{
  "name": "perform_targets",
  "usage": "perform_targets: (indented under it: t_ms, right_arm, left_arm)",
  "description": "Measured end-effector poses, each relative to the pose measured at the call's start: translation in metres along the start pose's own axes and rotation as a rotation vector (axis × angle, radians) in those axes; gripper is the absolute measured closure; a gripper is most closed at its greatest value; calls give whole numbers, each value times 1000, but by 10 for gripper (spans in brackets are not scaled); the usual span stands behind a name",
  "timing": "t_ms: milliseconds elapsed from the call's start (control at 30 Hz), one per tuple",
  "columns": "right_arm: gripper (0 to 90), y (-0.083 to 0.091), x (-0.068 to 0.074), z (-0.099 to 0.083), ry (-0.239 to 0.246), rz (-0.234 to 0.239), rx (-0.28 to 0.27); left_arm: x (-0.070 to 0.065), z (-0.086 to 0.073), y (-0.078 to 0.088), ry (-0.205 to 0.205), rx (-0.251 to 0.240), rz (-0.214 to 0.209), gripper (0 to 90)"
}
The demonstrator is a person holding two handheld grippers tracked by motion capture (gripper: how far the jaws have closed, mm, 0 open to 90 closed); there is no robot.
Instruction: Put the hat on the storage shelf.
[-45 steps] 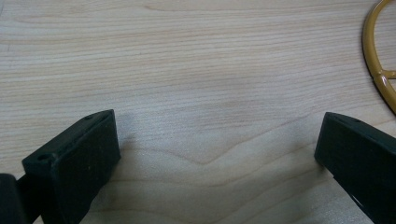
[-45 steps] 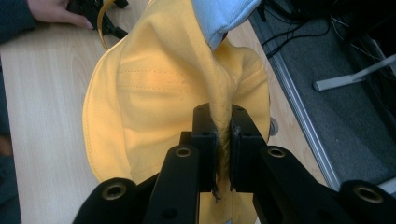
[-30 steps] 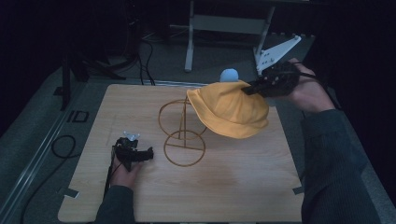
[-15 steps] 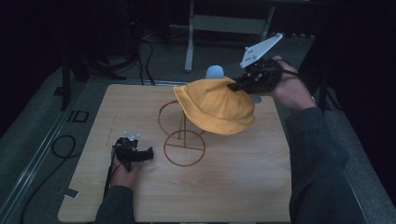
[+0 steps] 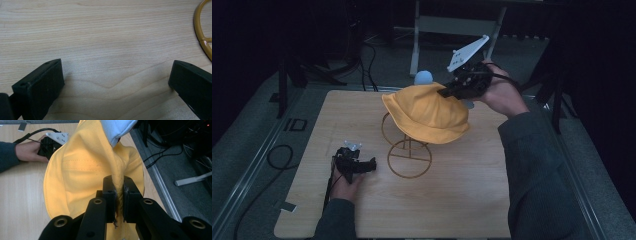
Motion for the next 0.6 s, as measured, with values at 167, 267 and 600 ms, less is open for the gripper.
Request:
perform_targets:
  t_ms: [167, 267, 600]
  right_arm:
    - [827, -9, 4, 9, 13, 7, 9]
    - [824, -18, 8, 22, 22, 12, 8]
    - [791, -56, 21, 48, 33, 34, 36]
  left_arm:
    - [0, 0, 0, -1, 1, -1, 0]
    - [0, 0, 0, 0, -1, 0, 0]
    - [0, 0, 0, 0, -2, 0, 0]
Point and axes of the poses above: each handheld gripper's, and its own axes: y roughly backward along the jaws, z roughly out of its top, x roughly to its left, the point moved 5 cm from there along -y, roughly forward along the jaws, and after that the axes turned 11 degrees about x, right-handed, at the moved point
